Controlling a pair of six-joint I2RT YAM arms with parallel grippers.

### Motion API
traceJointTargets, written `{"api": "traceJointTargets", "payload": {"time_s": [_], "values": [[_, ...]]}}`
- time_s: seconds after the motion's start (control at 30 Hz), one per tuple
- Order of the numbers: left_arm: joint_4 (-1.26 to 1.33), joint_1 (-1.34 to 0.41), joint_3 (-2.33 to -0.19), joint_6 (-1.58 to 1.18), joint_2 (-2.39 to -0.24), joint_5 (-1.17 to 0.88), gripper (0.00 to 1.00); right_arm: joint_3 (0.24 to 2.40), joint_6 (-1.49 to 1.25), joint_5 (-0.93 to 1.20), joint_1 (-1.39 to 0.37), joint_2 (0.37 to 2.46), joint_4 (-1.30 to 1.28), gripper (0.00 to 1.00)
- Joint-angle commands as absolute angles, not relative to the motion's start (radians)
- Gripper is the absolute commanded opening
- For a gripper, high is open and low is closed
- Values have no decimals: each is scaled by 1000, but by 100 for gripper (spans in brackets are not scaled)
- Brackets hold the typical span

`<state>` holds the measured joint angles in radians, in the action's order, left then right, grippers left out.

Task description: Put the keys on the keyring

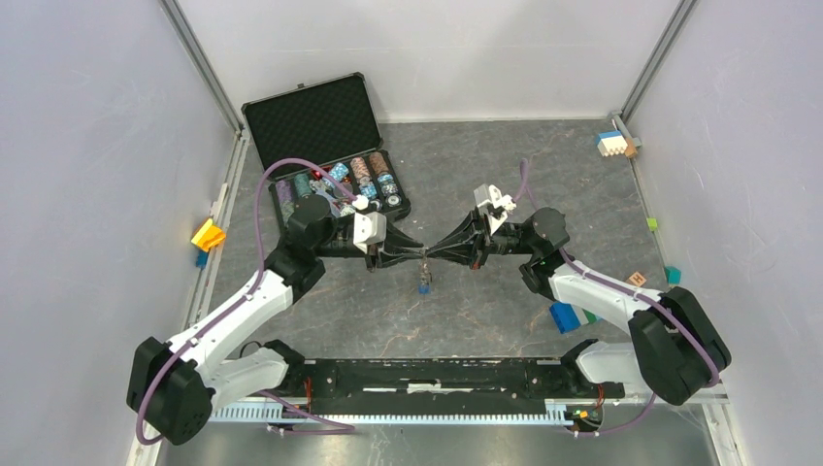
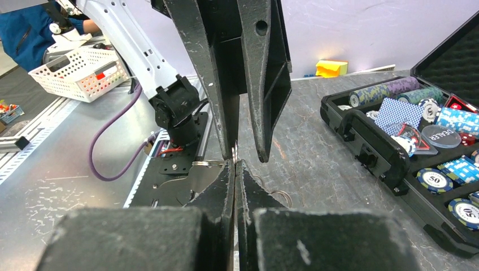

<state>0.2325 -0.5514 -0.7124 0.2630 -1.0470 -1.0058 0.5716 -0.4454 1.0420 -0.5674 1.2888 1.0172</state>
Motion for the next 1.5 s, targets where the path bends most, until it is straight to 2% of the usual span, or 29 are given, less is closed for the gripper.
{"api": "traceJointTargets", "payload": {"time_s": [0.0,0.27,0.4,0.5,0.73,0.87,1.0,1.13,1.47], "values": [[326,-551,-702,199,-1051,-1035,30,569,-457,1037,-568,1290,1094,0],[328,-551,-701,186,-1061,-1039,15,569,-449,1035,-569,1296,1090,0],[328,-552,-704,182,-1061,-1036,2,571,-417,1027,-569,1298,1051,0],[328,-553,-704,174,-1056,-1021,2,578,-367,1018,-569,1294,995,0],[257,-552,-702,196,-1013,-900,2,643,-76,980,-570,1262,659,27],[141,-552,-735,259,-994,-850,2,673,43,969,-569,1241,540,48],[35,-552,-764,319,-994,-843,2,709,101,970,-569,1224,461,54],[-29,-553,-780,344,-1000,-845,2,725,127,984,-569,1211,427,54],[-49,-557,-801,337,-1038,-893,2,732,94,1023,-585,1225,450,45]]}}
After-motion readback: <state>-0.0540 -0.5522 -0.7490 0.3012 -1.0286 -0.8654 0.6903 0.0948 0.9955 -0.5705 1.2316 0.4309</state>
